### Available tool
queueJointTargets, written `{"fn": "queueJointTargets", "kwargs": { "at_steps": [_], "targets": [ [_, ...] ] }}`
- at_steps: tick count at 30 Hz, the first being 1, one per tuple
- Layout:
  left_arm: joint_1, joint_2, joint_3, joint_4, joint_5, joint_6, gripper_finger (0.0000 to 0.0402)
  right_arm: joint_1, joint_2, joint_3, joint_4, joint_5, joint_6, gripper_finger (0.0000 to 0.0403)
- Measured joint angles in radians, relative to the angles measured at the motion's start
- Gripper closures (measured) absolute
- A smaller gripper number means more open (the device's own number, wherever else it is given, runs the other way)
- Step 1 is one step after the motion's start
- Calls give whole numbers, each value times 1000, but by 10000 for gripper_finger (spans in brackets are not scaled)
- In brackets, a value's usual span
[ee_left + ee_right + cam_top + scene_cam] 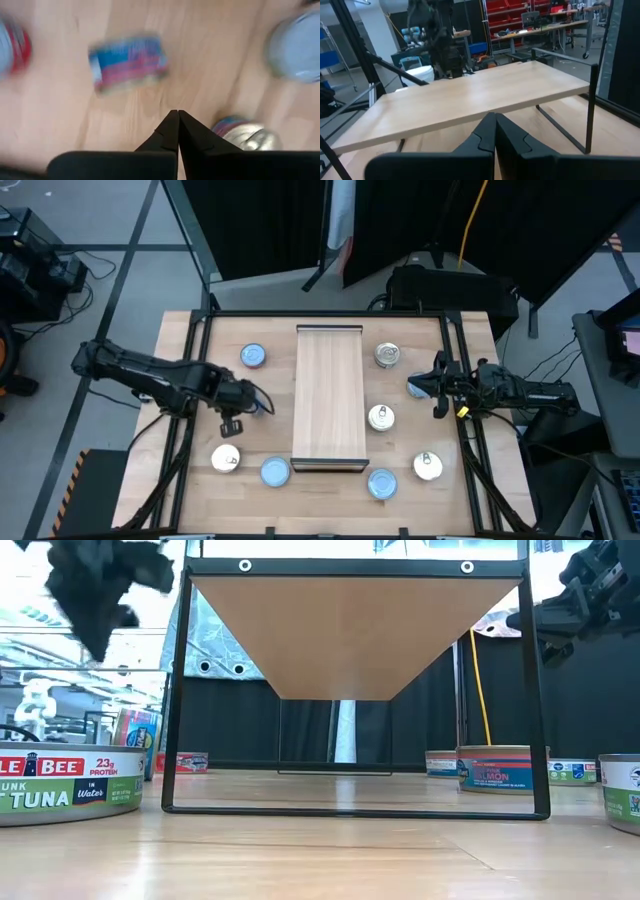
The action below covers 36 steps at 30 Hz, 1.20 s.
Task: Stack canned seafood by type on shelf
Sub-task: Put the blue pink tuna can on the shelf
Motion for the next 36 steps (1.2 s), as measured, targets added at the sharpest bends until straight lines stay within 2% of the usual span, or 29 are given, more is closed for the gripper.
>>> {"fn": "queueJointTargets", "kwargs": {
  "at_steps": [2,5,15,19,22,28,36],
  "targets": [
    [10,1,50,2,-1,57,380,0,0,0,15,0,0,403],
    [36,4,88,19,-4,160,338,0,0,0,36,0,0,403],
    [54,71,89,-12,-86,457,126,0,0,0,69,0,0,403],
    [41,129,89,-20,-147,450,57,0,0,0,69,0,0,402],
    [40,174,89,-55,-165,534,14,0,0,0,69,-1,0,398],
    [1,220,89,-74,-198,622,13,0,0,0,66,-5,0,379],
    [-30,268,89,-26,-273,846,14,0,0,0,61,-5,-4,356]
  ]
}}
